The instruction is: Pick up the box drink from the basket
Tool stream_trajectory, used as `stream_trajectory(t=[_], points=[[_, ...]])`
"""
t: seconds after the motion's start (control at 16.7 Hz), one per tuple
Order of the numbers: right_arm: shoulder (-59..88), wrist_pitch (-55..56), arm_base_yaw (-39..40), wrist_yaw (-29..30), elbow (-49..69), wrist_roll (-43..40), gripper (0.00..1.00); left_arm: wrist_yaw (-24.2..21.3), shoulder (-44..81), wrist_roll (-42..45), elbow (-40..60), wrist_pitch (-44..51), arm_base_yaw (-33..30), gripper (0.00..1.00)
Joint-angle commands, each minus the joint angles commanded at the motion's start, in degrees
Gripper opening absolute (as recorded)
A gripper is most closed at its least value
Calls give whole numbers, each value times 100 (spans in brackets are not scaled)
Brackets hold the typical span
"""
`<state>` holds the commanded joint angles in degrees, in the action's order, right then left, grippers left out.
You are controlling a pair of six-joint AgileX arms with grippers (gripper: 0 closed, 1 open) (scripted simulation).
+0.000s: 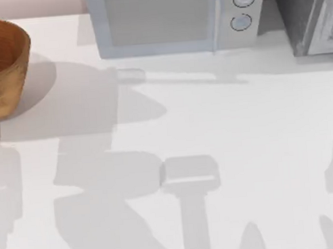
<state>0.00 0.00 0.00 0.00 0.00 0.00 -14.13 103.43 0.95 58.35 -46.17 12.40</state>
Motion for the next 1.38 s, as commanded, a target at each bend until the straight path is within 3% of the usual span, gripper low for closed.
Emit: stream_trajectory(t=[0.36,0.84,1.08,1.38], points=[[0,0,0,0,0,0,100,19,-709,1,507,1265,-2,0],[0,0,0,0,0,0,100,36,-824,3,476,1418,-6,0],[0,0,0,0,0,0,100,171,-1682,-33,-156,1769,-116,0],[0,0,0,0,0,0,100,474,-4027,-41,-1560,2445,-396,0]])
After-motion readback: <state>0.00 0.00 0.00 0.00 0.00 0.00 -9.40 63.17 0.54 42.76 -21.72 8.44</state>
